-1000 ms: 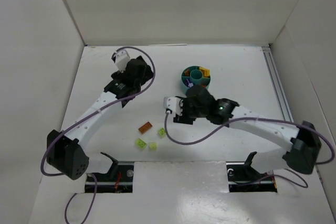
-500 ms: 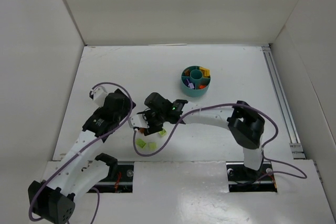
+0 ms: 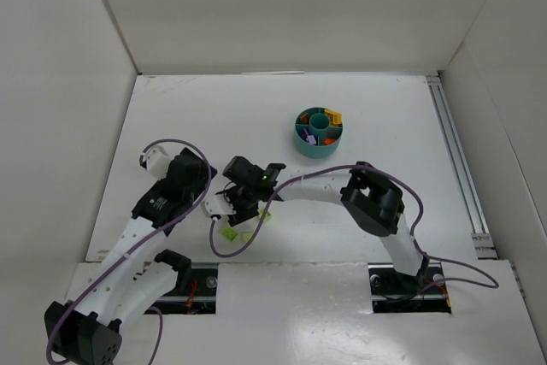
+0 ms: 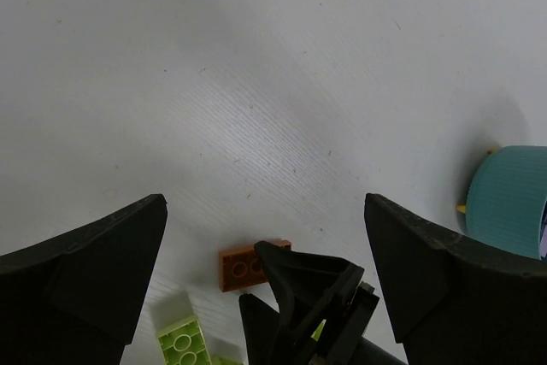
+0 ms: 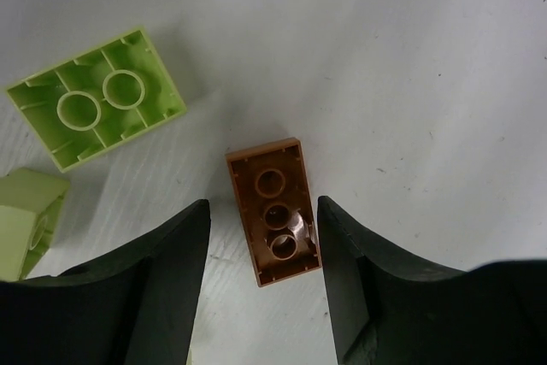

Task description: Sort the legos into containers by color

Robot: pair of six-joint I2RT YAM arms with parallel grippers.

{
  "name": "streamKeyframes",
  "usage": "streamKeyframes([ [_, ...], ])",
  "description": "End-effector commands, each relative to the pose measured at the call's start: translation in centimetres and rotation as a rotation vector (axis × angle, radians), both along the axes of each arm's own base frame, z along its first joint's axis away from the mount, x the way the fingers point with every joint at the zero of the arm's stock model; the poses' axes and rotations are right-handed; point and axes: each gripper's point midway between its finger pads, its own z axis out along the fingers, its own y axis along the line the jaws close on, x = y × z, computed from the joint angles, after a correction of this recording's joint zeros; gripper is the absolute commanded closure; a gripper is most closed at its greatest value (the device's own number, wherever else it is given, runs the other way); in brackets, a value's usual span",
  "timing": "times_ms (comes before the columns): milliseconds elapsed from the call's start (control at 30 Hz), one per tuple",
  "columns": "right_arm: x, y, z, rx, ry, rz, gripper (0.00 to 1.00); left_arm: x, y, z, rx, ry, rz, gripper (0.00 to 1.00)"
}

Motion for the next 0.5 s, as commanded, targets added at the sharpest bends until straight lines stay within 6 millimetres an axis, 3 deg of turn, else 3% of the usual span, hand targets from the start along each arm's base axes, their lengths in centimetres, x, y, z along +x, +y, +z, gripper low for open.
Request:
streamKeyframes([
  [0, 0.3, 0.7, -0.2, 0.010, 0.017, 0.029, 0.42, -0.3, 0.7, 0.1, -0.001, -0.012, 0.045, 0.00],
  [233, 2.3, 0.3, -0.3, 0.058, 0.091, 0.004, 0.42, -0.4, 0.8, 0.0, -0.001, -0.012, 0.045, 0.00],
  [333, 1.6, 0.2, -0.2, 0.069, 0.152, 0.037, 0.46, -0.4, 0.8, 0.0, -0.001, -0.012, 0.045, 0.00],
  [467, 1.2, -0.7, -1.5, 0.050, 0.220, 0.058, 0.47, -0.4, 0.8, 0.0, -0.001, -0.012, 0.045, 0.00],
])
